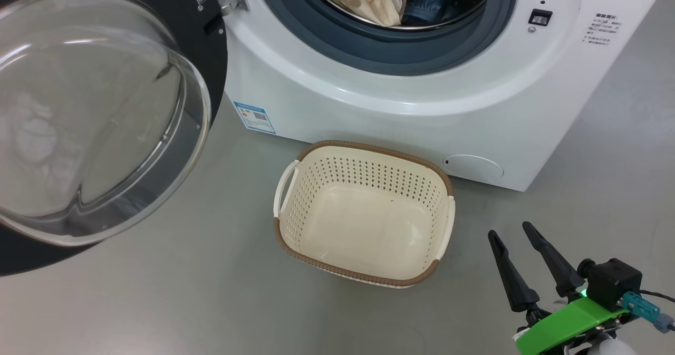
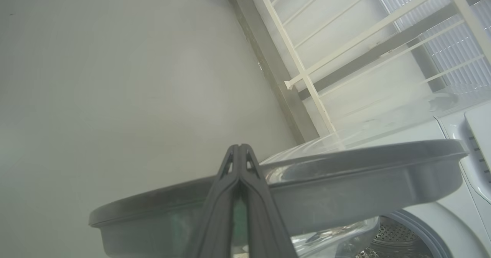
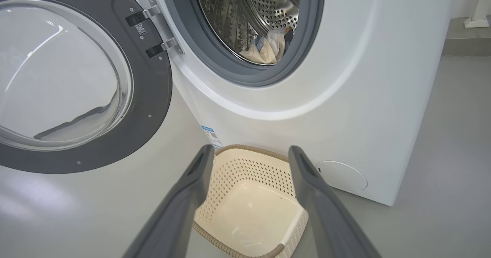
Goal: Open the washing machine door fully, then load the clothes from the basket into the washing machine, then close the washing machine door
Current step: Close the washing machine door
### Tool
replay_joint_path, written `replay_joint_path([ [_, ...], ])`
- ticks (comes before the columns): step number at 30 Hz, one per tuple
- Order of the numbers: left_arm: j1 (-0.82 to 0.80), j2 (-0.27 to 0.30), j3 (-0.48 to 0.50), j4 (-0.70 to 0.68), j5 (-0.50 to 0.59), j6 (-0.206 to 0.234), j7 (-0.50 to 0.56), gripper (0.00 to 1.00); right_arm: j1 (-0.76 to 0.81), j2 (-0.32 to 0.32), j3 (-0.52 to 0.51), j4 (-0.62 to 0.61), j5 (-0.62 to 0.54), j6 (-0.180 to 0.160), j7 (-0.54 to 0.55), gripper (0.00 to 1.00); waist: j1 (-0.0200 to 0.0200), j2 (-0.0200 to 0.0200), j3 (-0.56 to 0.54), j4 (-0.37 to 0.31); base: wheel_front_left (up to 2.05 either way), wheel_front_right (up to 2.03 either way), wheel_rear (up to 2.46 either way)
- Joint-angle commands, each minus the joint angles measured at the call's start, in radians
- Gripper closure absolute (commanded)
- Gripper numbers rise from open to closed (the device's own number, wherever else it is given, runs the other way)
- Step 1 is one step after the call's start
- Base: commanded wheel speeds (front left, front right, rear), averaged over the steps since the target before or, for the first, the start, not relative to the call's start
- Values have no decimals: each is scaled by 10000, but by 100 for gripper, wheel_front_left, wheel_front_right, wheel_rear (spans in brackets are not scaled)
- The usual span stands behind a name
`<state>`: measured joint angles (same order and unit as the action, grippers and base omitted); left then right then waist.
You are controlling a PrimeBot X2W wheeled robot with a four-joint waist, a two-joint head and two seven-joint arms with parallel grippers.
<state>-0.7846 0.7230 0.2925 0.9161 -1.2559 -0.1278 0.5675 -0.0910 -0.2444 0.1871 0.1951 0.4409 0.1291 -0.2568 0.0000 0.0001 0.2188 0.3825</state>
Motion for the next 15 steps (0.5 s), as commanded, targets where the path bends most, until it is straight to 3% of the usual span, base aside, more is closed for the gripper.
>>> replay_joint_path([
  [1, -140, 685, 144, -279, -74, -28, 192, 100, -216, -64, 263, -242, -89, 16, -49, 0, 0, -1, 7, -7, 0, 0, 0],
  [15, 480, 522, -450, -1343, -699, -28, 1874, 100, -78, -2, 182, -163, -75, 16, -49, 0, 0, -1, -230, 63, 0, 0, 0],
])
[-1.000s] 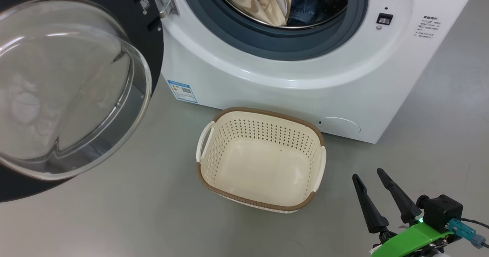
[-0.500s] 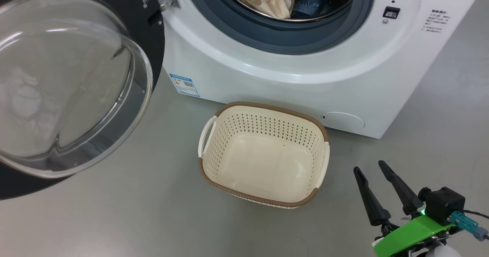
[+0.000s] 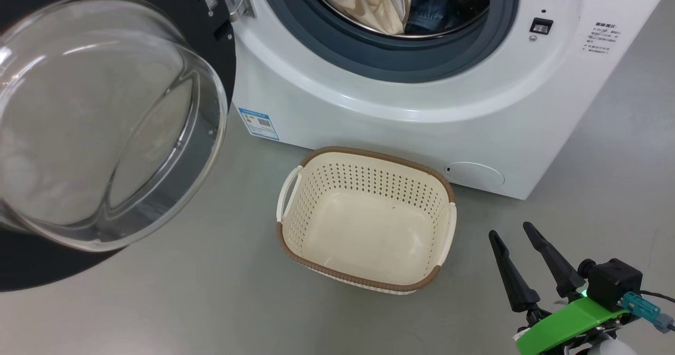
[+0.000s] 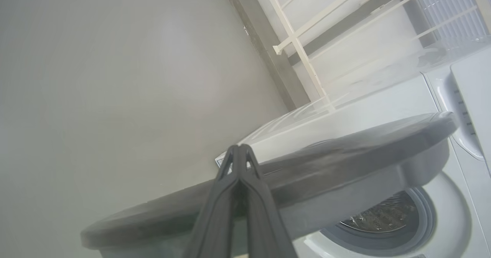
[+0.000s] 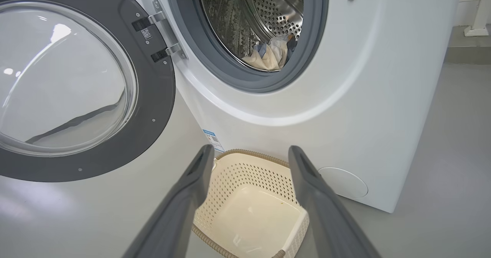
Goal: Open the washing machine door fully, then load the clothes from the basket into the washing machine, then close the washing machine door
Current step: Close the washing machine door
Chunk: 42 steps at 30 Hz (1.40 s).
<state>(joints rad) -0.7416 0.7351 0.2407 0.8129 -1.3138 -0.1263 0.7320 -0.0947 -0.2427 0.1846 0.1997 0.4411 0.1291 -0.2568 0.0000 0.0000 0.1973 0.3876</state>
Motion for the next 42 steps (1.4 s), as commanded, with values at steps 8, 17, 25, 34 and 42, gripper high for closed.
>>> replay_joint_path([
  [8, 985, 419, -366, -1800, -624, -44, 1340, 100, 120, 33, 154, -217, -46, 16, -49, 0, 0, 0, -249, 68, 0, 0, 0],
  [17, 1861, 445, -858, -3763, -1295, -44, 2603, 100, 210, 12, 81, -233, -32, 16, -49, 0, 0, 0, -409, 97, 0, 0, 0],
  [25, 2404, 500, -1054, -4935, -1714, -44, 3216, 100, 292, 10, 12, -262, -53, 16, -49, 0, 0, 0, -588, -9, 0, 0, 0],
  [34, 2668, 288, -1288, -6147, -2266, -44, 3704, 100, 448, 53, -203, -341, -78, 16, -49, 0, 0, 0, -725, -344, 0, 0, 0],
  [42, 2781, -149, -1377, -7363, -3025, -44, 4198, 100, 612, 119, -419, -426, -96, 16, -49, 0, 0, 0, -767, -833, 0, 0, 0],
])
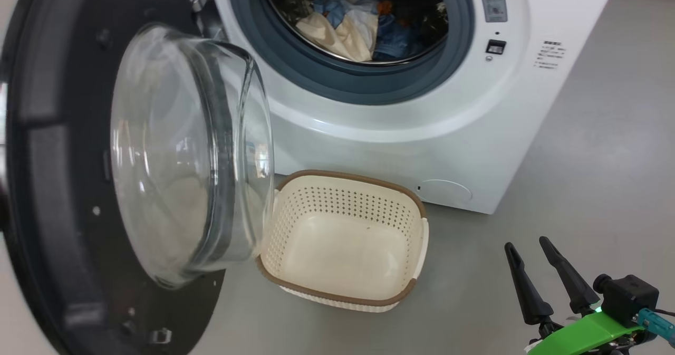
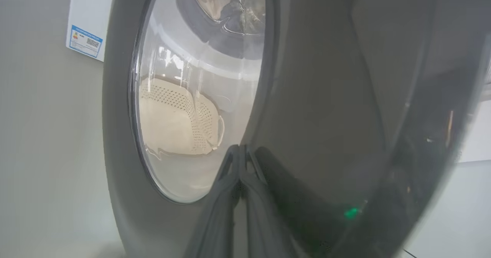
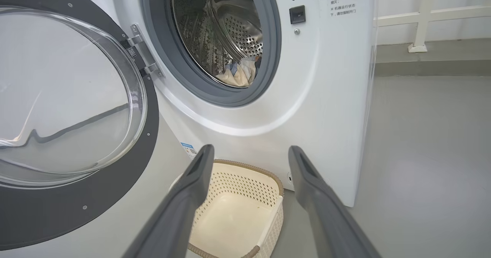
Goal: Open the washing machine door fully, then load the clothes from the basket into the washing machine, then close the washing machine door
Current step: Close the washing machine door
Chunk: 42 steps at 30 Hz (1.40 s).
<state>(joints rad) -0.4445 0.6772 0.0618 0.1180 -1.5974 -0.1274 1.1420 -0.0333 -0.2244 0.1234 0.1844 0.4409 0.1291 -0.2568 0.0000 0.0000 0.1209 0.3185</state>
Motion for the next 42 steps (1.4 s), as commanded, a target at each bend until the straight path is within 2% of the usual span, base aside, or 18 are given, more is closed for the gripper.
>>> replay_joint_path([
  [1, -190, 366, 410, -508, -268, -33, 137, 100, 10, -58, 178, -282, -99, 16, -49, 0, 0, 0, -4, -208, 0, 0, 0],
  [16, -354, -388, -167, -1616, -519, -33, 614, 100, 77, 130, -15, -382, -147, 16, -49, 0, 0, 0, 20, -1313, 0, 0, 0],
  [42, -1333, -1492, -891, -963, 554, -33, -357, 100, 198, 333, -180, -492, -175, 16, -49, 0, 0, 0, 23, -2929, 0, 0, 0],
])
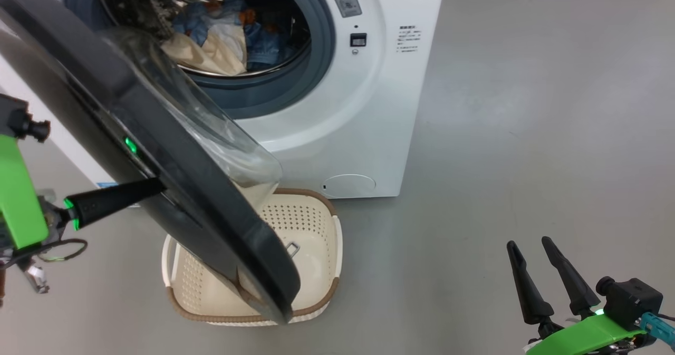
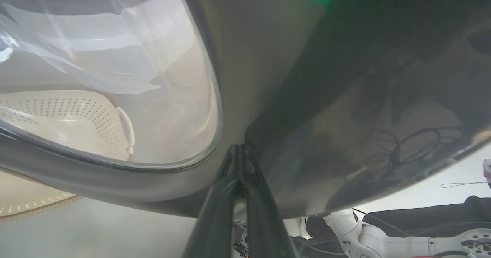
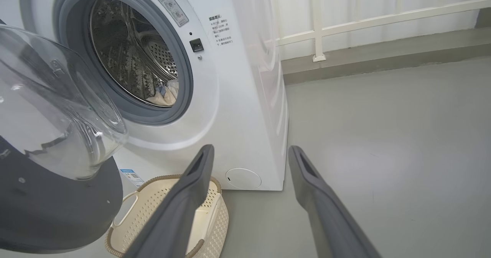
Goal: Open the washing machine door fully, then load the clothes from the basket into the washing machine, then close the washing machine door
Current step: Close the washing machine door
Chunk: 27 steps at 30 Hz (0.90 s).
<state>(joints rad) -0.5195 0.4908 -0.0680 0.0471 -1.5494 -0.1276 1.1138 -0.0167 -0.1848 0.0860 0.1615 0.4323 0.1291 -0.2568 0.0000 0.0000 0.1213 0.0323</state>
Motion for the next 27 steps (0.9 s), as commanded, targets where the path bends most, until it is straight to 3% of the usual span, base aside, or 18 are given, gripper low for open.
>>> replay_joint_path([
  [1, -628, 329, 384, -212, 114, -31, -120, 100, 30, -61, 182, -267, -90, 16, -49, 0, 0, 0, 25, -113, 0, 0, 0],
  [16, -1676, -377, 211, 612, 685, -19, -1013, 100, -62, 117, 73, -314, -138, 16, -49, 0, 0, 0, 244, -639, 0, 0, 0],
  [27, -1534, -474, 135, 708, 920, -25, -1301, 100, -63, 133, -13, -298, -173, 16, -49, 0, 0, 0, 149, -420, 0, 0, 0],
])
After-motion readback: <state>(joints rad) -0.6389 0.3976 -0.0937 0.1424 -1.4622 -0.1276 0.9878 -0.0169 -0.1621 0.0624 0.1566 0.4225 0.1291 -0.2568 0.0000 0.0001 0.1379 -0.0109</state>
